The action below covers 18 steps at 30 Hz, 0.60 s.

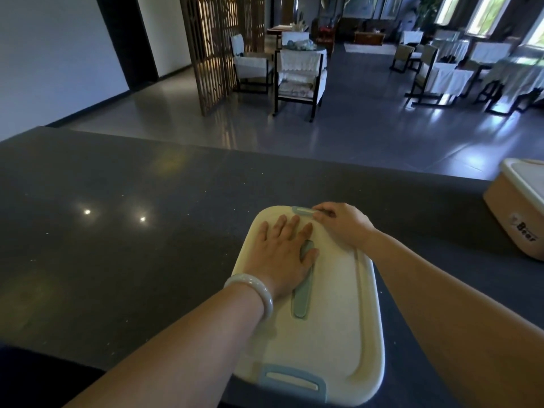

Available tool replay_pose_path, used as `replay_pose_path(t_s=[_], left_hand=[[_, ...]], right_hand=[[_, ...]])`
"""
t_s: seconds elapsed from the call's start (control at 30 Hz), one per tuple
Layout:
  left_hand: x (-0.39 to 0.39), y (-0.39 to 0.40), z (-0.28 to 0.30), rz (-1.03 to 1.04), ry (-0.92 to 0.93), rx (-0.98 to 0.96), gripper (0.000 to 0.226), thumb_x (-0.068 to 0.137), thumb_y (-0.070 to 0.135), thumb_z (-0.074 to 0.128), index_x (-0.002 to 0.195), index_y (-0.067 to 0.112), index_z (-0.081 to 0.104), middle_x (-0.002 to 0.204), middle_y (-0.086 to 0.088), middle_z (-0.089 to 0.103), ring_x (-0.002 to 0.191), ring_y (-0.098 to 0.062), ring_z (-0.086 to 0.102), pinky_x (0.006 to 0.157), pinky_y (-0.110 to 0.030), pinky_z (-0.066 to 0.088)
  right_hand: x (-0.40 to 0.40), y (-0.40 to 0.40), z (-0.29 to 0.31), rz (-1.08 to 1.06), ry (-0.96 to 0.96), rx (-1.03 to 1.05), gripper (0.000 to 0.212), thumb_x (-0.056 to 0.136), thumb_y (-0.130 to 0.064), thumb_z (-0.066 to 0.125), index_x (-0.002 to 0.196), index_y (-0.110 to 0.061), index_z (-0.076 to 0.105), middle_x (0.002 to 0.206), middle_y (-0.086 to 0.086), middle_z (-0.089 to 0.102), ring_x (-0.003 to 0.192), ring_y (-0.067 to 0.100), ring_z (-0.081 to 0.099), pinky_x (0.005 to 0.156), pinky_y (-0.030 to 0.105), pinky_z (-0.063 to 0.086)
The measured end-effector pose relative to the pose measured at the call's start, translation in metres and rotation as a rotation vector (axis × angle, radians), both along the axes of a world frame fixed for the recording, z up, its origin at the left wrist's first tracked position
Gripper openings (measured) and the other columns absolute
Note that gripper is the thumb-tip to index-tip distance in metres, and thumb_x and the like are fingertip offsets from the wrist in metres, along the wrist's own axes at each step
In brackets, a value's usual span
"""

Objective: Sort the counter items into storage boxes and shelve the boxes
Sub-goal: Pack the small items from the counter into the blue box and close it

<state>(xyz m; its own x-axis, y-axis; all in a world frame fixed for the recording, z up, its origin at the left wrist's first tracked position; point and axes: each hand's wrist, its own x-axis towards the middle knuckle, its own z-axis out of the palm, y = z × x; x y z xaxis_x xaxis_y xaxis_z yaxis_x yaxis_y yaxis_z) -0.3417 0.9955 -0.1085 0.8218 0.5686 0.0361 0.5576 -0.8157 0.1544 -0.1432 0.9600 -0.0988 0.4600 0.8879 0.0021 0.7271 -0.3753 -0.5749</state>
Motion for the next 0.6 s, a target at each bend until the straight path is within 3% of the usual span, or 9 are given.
replay_pose_path(t_s=[0.13,0.3,0.4,0.53,0.6], left_hand=[[0.004,0.008,0.012,-0.079,0.026,0.099,0.064,0.095,0.064,0.019,0.150,0.032,0.026,0.161,-0.001,0.011,0.147,-0.020,0.005,0.117,-0.050,-0.001],[-0.007,0.002,0.021,0.094,-0.017,0.237,0.067,0.094,0.061,0.028,0.147,0.021,0.032,0.160,-0.005,0.012,0.147,-0.029,0.005,0.115,-0.058,-0.002],[-0.039,-0.018,0.011,0.212,-0.107,0.098,0.070,0.094,0.063,0.025,0.150,0.022,0.025,0.160,-0.005,0.003,0.147,-0.033,0.001,0.114,-0.059,0.004],[-0.049,-0.044,-0.003,0.223,-0.255,-0.285,0.072,0.096,0.056,0.032,0.153,0.018,0.012,0.160,-0.006,-0.013,0.148,-0.029,-0.001,0.118,-0.049,0.015],[-0.040,-0.041,-0.005,0.181,-0.384,-0.346,0.068,0.098,0.047,0.038,0.153,0.014,0.016,0.160,-0.009,-0.011,0.148,-0.028,0.004,0.118,-0.042,0.018]], right_hand=[[-0.001,-0.028,-0.003,-0.185,0.006,0.011,0.025,0.091,-0.054,0.045,0.109,-0.048,0.062,0.107,-0.011,0.063,0.092,0.016,0.057,0.074,0.032,0.043],[0.007,-0.088,-0.007,-0.627,0.040,0.026,0.028,0.095,-0.040,0.043,0.115,-0.032,0.061,0.116,0.005,0.062,0.103,0.032,0.056,0.084,0.037,0.043],[0.009,-0.124,-0.006,-0.763,0.103,0.044,0.033,0.095,-0.025,0.036,0.120,-0.020,0.057,0.116,0.013,0.059,0.106,0.034,0.054,0.090,0.042,0.045],[-0.003,-0.166,-0.016,-0.774,0.192,0.178,0.036,0.098,-0.027,0.039,0.129,-0.014,0.053,0.118,0.012,0.060,0.096,0.026,0.052,0.077,0.033,0.037],[-0.009,-0.174,-0.021,-0.817,0.235,0.258,0.037,0.098,-0.028,0.040,0.131,-0.014,0.050,0.109,0.009,0.060,0.086,0.022,0.051,0.069,0.031,0.035]])
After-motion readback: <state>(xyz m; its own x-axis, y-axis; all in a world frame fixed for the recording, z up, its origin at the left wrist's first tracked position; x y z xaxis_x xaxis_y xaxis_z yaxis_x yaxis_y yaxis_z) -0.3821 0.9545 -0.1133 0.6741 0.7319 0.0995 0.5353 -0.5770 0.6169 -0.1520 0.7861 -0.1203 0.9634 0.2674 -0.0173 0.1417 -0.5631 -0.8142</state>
